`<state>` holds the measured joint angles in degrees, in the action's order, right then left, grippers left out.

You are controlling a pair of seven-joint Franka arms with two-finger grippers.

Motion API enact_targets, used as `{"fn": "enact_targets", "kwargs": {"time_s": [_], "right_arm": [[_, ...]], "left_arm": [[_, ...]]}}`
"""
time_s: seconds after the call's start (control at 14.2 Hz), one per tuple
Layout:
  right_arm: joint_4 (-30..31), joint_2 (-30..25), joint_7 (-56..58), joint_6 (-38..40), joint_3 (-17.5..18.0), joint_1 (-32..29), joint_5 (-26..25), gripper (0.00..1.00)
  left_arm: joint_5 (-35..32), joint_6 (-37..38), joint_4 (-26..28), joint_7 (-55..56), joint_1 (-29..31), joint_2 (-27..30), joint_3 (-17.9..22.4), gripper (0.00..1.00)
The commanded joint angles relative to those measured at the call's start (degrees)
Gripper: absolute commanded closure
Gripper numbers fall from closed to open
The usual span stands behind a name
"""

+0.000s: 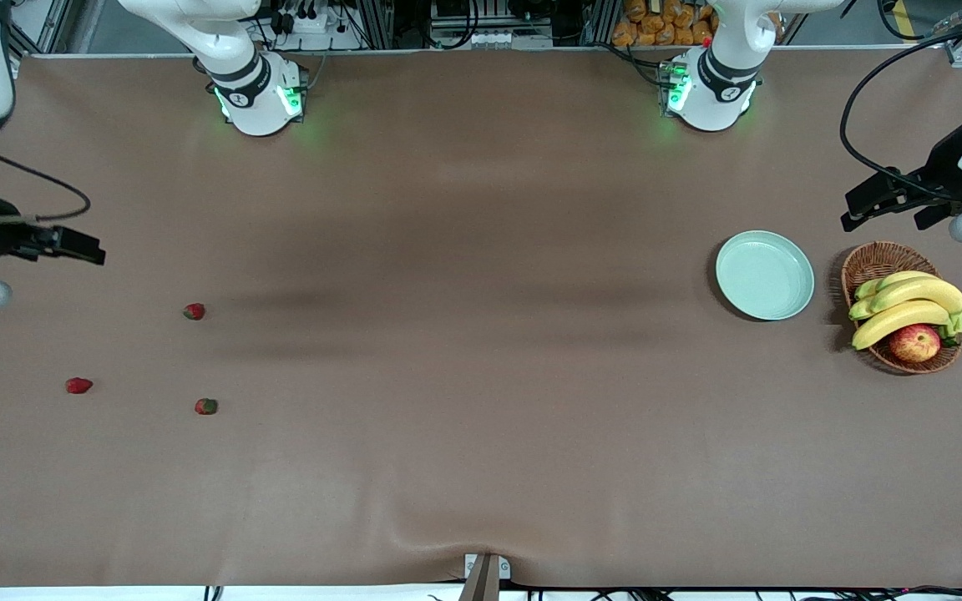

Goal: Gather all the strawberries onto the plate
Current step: 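Move the right gripper out toward the nearest strawberry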

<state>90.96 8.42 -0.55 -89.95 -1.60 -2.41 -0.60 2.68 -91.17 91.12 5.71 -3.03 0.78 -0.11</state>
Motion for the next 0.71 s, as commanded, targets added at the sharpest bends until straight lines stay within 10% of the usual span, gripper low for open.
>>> {"fn": "enact_targets", "kwargs": {"time_s": [0.0, 0.63], "right_arm": [[-0.5, 3.6, 0.3, -1.9, 0.0, -1.4, -1.2, 0.0], [3.8, 7.5, -0.4, -7.5, -0.2, -3.1, -1.2, 0.0]], "left_arm": [[-0.7, 0.4, -1.3, -0.6, 0.0, -1.0, 0.0, 0.0], [-0.7, 0.5, -1.3, -0.7, 0.1, -1.2, 0.0, 0.0]]}}
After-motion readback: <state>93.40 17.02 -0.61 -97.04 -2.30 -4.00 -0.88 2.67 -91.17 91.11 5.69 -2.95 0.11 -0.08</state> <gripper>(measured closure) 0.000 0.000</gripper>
